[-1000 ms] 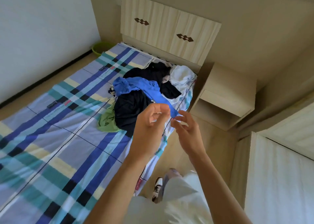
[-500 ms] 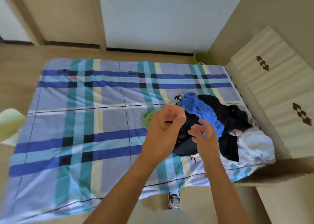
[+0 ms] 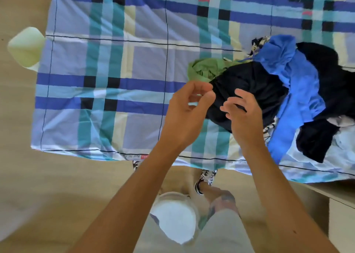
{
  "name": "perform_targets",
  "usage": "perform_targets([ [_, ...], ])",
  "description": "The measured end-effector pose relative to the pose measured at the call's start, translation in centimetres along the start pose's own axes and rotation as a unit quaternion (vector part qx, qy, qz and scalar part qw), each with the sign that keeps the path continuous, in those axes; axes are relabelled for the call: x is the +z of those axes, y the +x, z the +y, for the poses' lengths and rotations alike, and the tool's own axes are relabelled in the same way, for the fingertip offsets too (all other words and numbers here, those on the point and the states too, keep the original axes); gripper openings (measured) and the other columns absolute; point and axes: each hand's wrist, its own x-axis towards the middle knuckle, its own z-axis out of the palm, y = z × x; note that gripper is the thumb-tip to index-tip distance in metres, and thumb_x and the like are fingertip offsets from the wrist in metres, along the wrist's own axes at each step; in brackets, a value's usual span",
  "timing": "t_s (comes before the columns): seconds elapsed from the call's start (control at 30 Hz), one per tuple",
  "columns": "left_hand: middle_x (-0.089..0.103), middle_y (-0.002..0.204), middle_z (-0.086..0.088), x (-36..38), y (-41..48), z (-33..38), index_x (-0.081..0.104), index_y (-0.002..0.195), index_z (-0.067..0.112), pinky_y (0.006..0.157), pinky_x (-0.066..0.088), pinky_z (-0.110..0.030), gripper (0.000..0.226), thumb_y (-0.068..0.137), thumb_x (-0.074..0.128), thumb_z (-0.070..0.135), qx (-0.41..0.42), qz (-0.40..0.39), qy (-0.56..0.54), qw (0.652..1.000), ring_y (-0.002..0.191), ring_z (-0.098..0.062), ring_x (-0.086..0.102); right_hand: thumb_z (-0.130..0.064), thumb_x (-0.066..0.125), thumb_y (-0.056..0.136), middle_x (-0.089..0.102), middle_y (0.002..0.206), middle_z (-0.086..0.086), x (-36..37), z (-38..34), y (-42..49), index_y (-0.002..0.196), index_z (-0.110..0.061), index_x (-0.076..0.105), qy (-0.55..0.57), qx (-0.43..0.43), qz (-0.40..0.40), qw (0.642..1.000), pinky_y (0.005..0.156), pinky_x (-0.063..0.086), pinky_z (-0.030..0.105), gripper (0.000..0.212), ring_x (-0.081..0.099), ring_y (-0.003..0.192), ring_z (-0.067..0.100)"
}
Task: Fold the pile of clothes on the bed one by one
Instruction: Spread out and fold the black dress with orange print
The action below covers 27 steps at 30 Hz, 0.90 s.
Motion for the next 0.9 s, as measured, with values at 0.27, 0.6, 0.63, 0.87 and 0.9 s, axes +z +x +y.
perform_targets([
  [0.27, 0.072, 0.102, 0.001, 1.3, 7.0, -14.3, 0.067, 0.1, 0.018, 0.085, 0.057, -0.043, 0.017, 0.09, 0.058, 0.029, 0.031, -0.006, 0.03, 0.999, 0.096, -0.02, 0.068, -0.024, 0.067, 0.092, 0.062, 0.119, -0.001, 6.4, 11.5, 7.7, 0.136, -0.02, 0.052, -0.011, -0.08, 0.029, 0.996, 0.09, 0.057, 0.037, 0.046, 0.071, 0.095, 0.017],
  [0.6, 0.072, 0.101, 0.005, 3.3, 13.1, -31.1, 0.067, 0.101, 0.019, 0.087, 0.056, -0.043, 0.016, 0.09, 0.058, 0.026, 0.131, -0.037, 0.02, 0.99, 0.096, -0.015, 0.068, -0.01, 0.065, 0.092, 0.062, 0.119, -0.007, 13.3, 24.5, 14.9, 0.135, -0.02, 0.052, 0.012, -0.203, 0.058, 0.977, 0.082, 0.052, 0.019, 0.046, 0.069, 0.086, 0.01],
  [0.63, 0.072, 0.1, 0.007, 3.6, 13.6, -32.2, 0.067, 0.102, 0.019, 0.088, 0.055, -0.044, 0.016, 0.09, 0.058, 0.026, 0.139, -0.041, 0.02, 0.989, 0.095, -0.014, 0.068, -0.009, 0.065, 0.092, 0.062, 0.118, -0.008, 13.7, 25.4, 15.3, 0.135, -0.02, 0.052, 0.013, -0.217, 0.062, 0.974, 0.082, 0.052, 0.02, 0.046, 0.069, 0.086, 0.009],
  [0.87, 0.07, 0.101, 0.013, 3.7, 15.2, -36.5, 0.066, 0.101, 0.025, 0.085, 0.055, -0.033, 0.015, 0.091, 0.057, 0.03, 0.208, -0.08, 0.071, 0.972, 0.099, -0.008, 0.065, -0.011, 0.066, 0.092, 0.061, 0.118, -0.012, 14.1, 28.4, 17.4, 0.135, -0.025, 0.051, 0.017, -0.281, 0.071, 0.957, 0.084, 0.055, 0.027, 0.048, 0.07, 0.09, 0.01],
  [0.9, 0.07, 0.101, 0.012, 3.5, 15.1, -36.7, 0.066, 0.101, 0.026, 0.084, 0.055, -0.032, 0.014, 0.091, 0.057, 0.031, 0.218, -0.083, 0.078, 0.969, 0.099, -0.008, 0.065, -0.012, 0.067, 0.091, 0.061, 0.118, -0.012, 14.0, 28.5, 17.5, 0.135, -0.026, 0.051, 0.016, -0.29, 0.071, 0.954, 0.083, 0.054, 0.026, 0.048, 0.069, 0.089, 0.011],
])
